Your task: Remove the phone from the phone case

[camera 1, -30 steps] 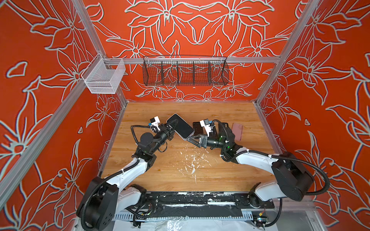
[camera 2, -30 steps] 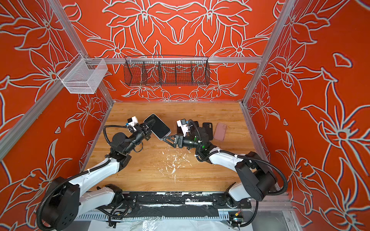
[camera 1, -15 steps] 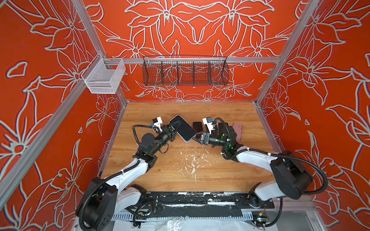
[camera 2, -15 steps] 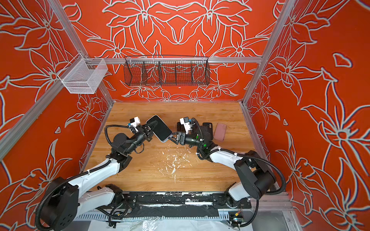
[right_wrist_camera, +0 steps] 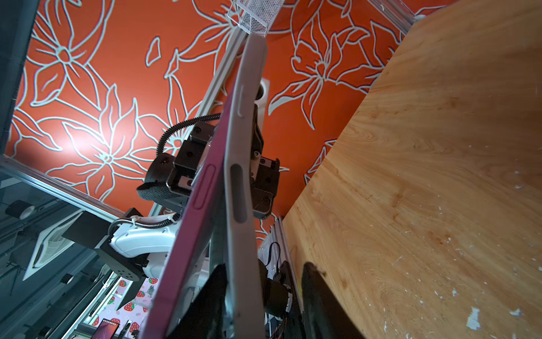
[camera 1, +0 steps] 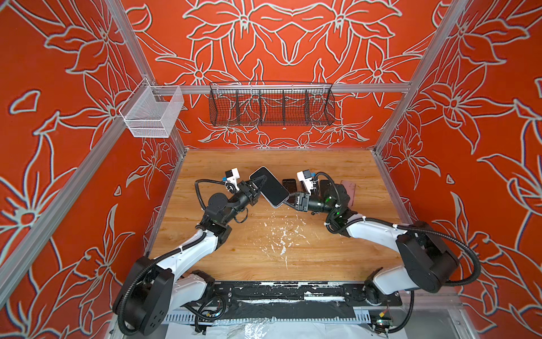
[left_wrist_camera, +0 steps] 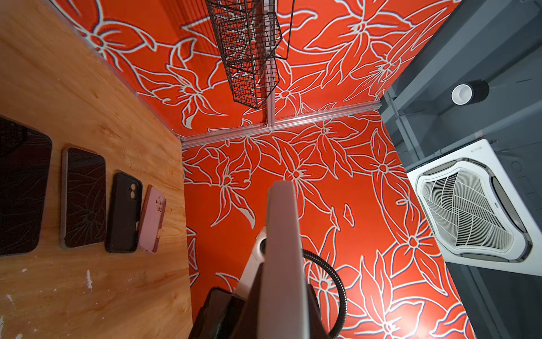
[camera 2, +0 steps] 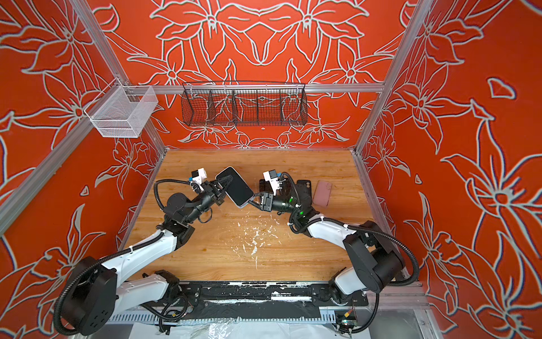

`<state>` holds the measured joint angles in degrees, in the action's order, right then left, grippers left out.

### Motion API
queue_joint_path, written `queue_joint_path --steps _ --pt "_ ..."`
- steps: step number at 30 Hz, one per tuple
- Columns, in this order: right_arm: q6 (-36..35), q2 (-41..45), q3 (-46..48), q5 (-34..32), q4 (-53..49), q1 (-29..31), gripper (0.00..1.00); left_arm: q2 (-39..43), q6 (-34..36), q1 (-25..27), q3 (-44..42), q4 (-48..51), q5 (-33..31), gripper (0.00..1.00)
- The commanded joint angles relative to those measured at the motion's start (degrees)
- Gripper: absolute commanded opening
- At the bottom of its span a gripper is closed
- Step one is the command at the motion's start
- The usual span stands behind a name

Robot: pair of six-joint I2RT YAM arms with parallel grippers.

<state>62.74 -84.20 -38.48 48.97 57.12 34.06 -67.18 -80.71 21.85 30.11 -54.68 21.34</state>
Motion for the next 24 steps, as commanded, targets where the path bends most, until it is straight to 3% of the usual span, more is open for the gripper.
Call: queue_joint_path --steps 1,17,21,24 --pt "5.11 1.12 1.31 0.71 7.71 0.12 0.39 -0.7 1.73 0.61 2.09 -3.36 1.61 0.0" --pt "7.91 7.71 3.56 -1.32 9.19 0.3 0.2 -3.99 4.23 0.65 2.59 -2.95 1.97 0.0" --pt "8.51 8.83 4.19 -2.79 9.12 0.4 0.09 -4.46 5.01 0.65 2.54 -2.37 2.1 0.0" --pt "8.45 9.88 4.5 -3.35 8.55 0.48 0.04 -4.28 5.65 0.63 2.41 -1.66 2.21 0.1"
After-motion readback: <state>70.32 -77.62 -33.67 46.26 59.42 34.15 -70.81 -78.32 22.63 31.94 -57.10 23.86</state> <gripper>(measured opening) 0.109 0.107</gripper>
